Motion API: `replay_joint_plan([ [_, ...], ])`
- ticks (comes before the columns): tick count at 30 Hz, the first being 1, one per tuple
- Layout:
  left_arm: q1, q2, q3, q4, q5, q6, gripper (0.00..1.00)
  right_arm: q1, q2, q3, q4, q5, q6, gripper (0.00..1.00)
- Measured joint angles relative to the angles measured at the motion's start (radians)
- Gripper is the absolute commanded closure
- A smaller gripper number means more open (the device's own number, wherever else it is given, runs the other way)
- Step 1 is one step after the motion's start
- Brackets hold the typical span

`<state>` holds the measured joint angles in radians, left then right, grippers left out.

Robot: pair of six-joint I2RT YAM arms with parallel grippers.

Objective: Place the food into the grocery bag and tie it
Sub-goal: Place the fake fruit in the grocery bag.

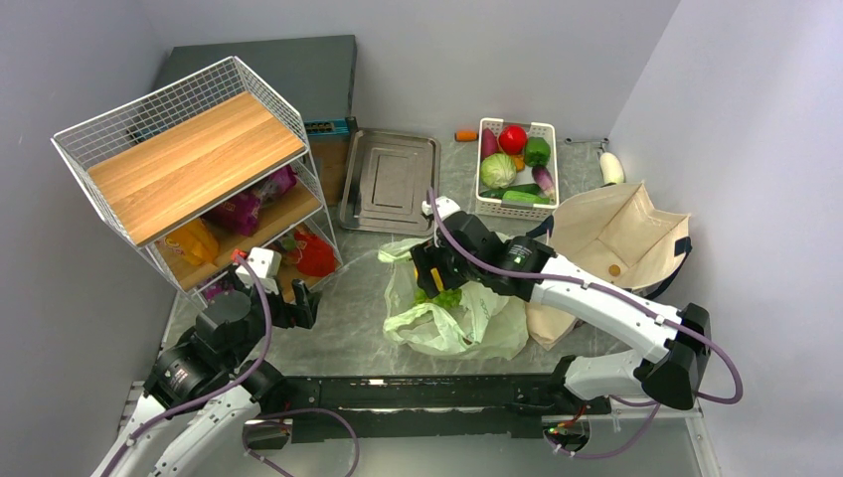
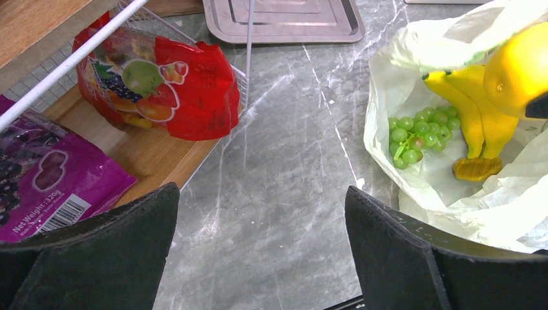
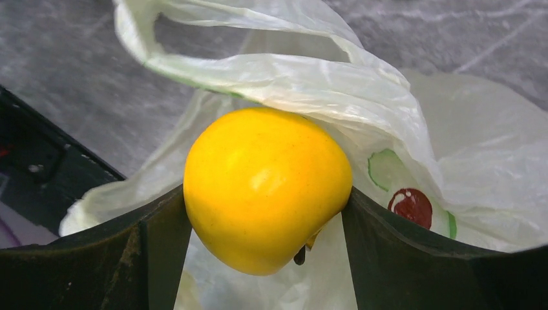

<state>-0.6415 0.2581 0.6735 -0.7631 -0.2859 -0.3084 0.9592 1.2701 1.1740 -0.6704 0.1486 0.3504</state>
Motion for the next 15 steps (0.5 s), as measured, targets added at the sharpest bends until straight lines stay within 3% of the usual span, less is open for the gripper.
replay_joint_plan([
  [7,0.006,0.002,0.000,0.000,0.000,0.000,0.01,0.000,0.000,-0.011,-0.073,0.069,0.000,0.42],
  [15,0.010,0.002,0.000,0.000,0.001,0.000,0.01,0.000,0.000,-0.016,-0.154,0.077,-0.007,0.28],
])
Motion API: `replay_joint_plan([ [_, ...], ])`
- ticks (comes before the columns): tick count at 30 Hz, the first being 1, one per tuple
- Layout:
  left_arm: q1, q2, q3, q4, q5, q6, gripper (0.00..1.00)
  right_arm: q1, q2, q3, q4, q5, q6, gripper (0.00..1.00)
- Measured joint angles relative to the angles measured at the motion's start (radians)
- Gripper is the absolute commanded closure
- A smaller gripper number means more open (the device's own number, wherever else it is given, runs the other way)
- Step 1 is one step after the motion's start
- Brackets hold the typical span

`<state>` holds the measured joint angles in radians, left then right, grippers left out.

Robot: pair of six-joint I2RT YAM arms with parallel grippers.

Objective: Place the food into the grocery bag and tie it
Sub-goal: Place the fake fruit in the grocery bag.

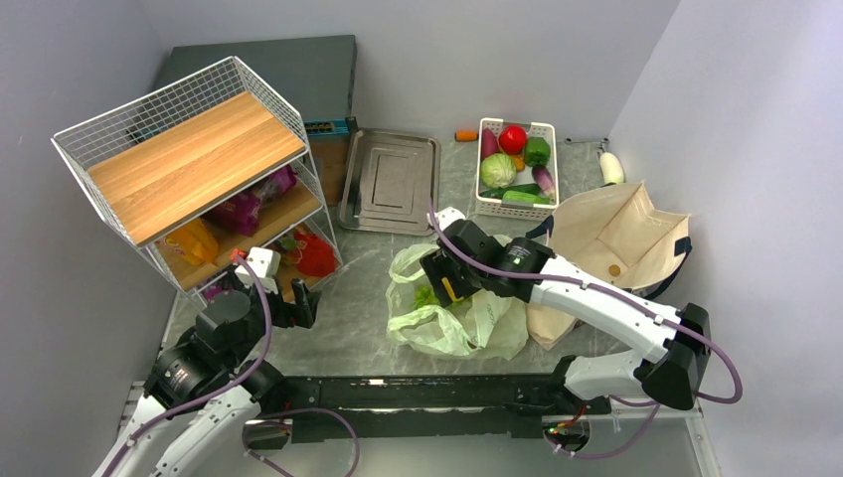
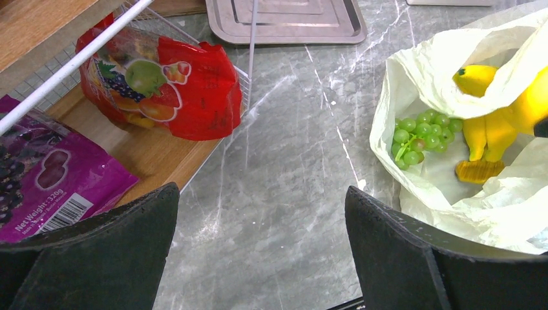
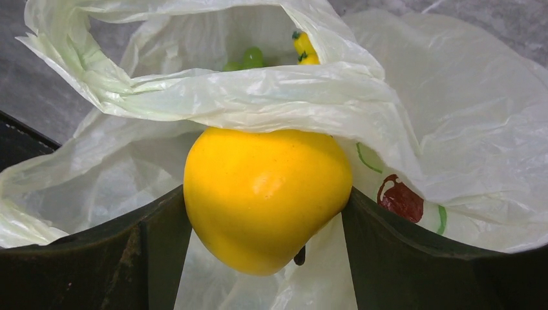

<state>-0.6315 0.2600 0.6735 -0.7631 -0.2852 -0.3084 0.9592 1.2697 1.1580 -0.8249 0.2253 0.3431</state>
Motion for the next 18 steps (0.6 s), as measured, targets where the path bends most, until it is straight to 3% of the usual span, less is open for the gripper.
replay_joint_plan([
  [13,0.000,0.049,0.000,0.003,0.021,0.000,0.01,0.000,0.000,-0.026,-0.048,-0.018,0.001,0.01],
  [18,0.000,0.050,0.000,0.003,0.025,0.000,0.01,0.000,0.000,-0.032,-0.047,-0.022,0.001,0.00],
])
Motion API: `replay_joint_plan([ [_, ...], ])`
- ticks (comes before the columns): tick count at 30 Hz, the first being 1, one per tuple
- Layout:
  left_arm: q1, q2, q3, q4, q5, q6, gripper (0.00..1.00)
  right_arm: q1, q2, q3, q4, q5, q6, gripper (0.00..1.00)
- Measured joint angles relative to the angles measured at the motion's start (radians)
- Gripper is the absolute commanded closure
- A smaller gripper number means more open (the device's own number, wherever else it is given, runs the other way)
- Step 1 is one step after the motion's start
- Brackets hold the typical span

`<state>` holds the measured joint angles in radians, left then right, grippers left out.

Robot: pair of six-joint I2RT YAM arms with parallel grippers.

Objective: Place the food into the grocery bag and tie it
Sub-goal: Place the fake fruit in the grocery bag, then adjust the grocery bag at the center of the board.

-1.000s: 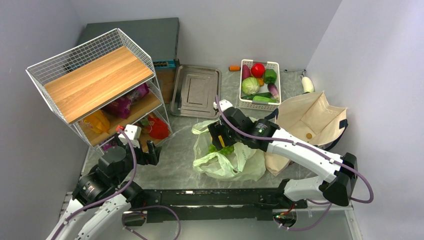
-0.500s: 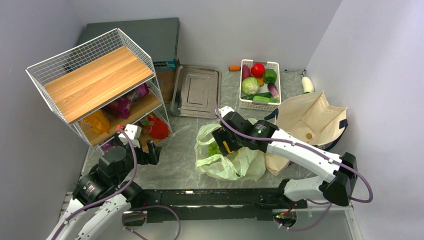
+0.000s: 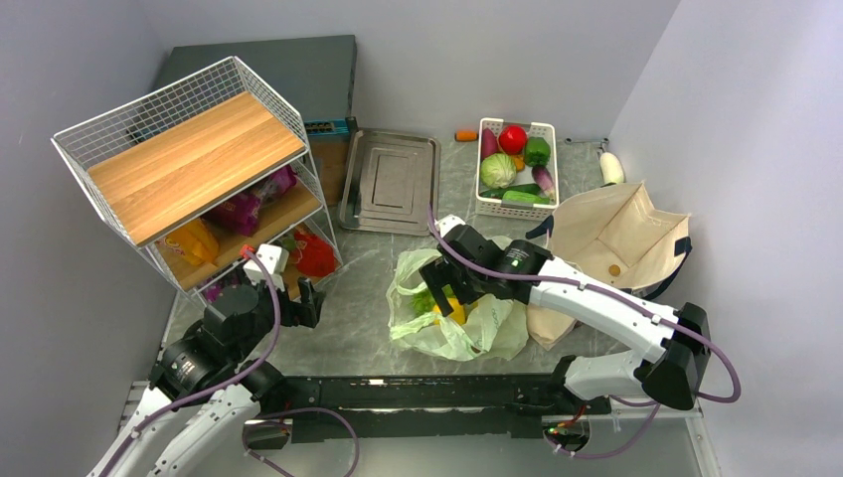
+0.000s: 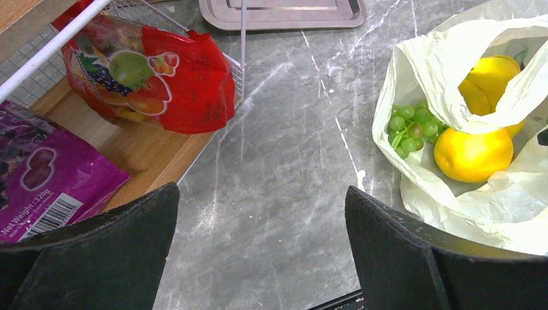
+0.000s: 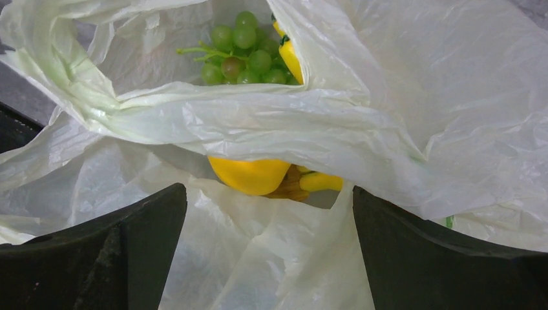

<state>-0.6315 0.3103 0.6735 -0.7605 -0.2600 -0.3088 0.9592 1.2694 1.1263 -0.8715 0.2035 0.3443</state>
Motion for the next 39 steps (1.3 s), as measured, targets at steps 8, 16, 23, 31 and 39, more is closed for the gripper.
replay_joint_plan([
  [8,0.000,0.023,0.000,0.004,0.013,0.000,0.01,0.000,-0.009,-0.009,-0.002,0.001,0.000,0.00],
  [16,0.000,0.242,0.069,0.089,0.125,-0.035,0.01,0.000,-0.097,0.066,0.021,0.024,0.027,0.00],
  [23,0.000,0.440,0.141,0.230,0.209,-0.069,0.01,0.000,-0.278,0.053,0.061,0.081,0.103,0.00],
  [31,-0.060,0.517,0.146,0.299,0.252,0.124,0.01,0.000,-0.337,-0.014,0.056,0.126,0.175,0.00],
  [39,-0.269,0.445,0.096,0.439,0.182,0.510,0.05,0.000,-0.303,-0.034,0.061,0.129,0.183,0.00],
])
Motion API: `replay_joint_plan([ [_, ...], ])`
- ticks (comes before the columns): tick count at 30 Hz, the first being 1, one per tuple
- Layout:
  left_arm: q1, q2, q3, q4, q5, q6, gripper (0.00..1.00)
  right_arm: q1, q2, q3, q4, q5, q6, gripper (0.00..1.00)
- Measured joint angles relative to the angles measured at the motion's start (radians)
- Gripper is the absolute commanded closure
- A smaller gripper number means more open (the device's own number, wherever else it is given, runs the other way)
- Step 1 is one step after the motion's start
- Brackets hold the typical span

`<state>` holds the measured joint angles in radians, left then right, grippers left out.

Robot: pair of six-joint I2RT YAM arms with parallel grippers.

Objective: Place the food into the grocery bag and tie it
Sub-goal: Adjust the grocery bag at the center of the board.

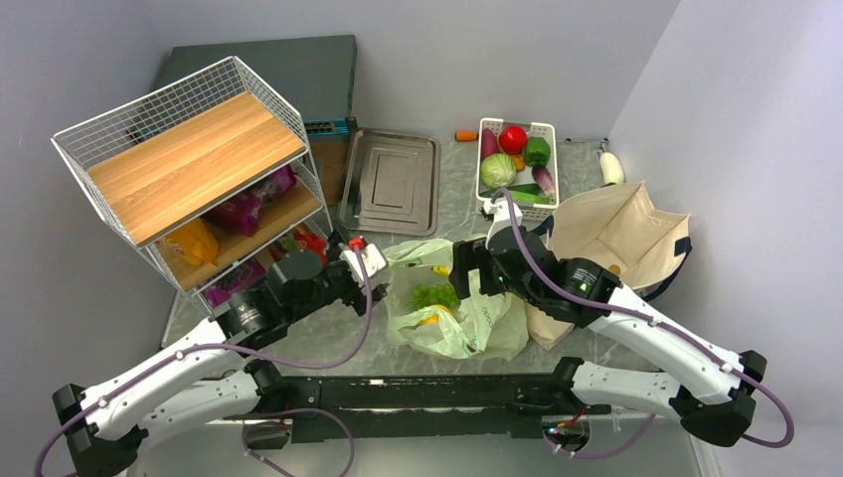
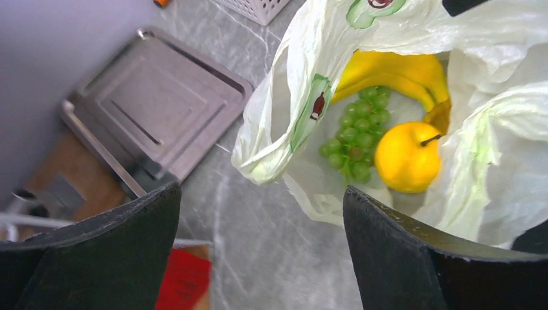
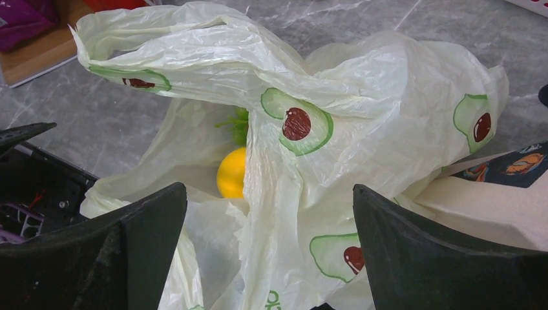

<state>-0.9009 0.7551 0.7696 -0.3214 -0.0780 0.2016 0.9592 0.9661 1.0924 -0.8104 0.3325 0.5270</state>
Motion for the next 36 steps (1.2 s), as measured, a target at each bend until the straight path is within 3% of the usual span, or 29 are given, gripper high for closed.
replay_joint_plan([
  [10,-0.028,0.156,-0.005,0.080,-0.008,0.305,0.16,0.000,-0.012,-0.035,0.011,0.014,0.011,0.00],
  [12,-0.028,0.179,-0.005,0.094,-0.004,0.336,0.28,0.000,-0.025,-0.052,0.011,0.021,0.019,0.00],
  [14,-0.028,0.205,0.001,0.105,-0.002,0.362,0.45,0.000,-0.040,-0.068,0.011,0.026,0.026,0.00],
  [17,-0.028,0.264,0.030,0.117,0.003,0.389,0.73,0.000,-0.057,-0.088,0.011,0.026,0.035,0.00],
  [19,-0.028,0.305,0.053,0.123,0.003,0.395,0.99,0.000,-0.060,-0.098,0.012,0.026,0.042,0.00],
  [28,-0.029,0.389,0.140,0.061,-0.026,0.361,1.00,0.000,-0.046,-0.161,0.027,0.026,0.055,0.00],
  [36,-0.032,0.251,0.206,-0.109,-0.075,0.193,1.00,0.000,0.100,-0.159,0.090,0.024,0.038,0.00],
])
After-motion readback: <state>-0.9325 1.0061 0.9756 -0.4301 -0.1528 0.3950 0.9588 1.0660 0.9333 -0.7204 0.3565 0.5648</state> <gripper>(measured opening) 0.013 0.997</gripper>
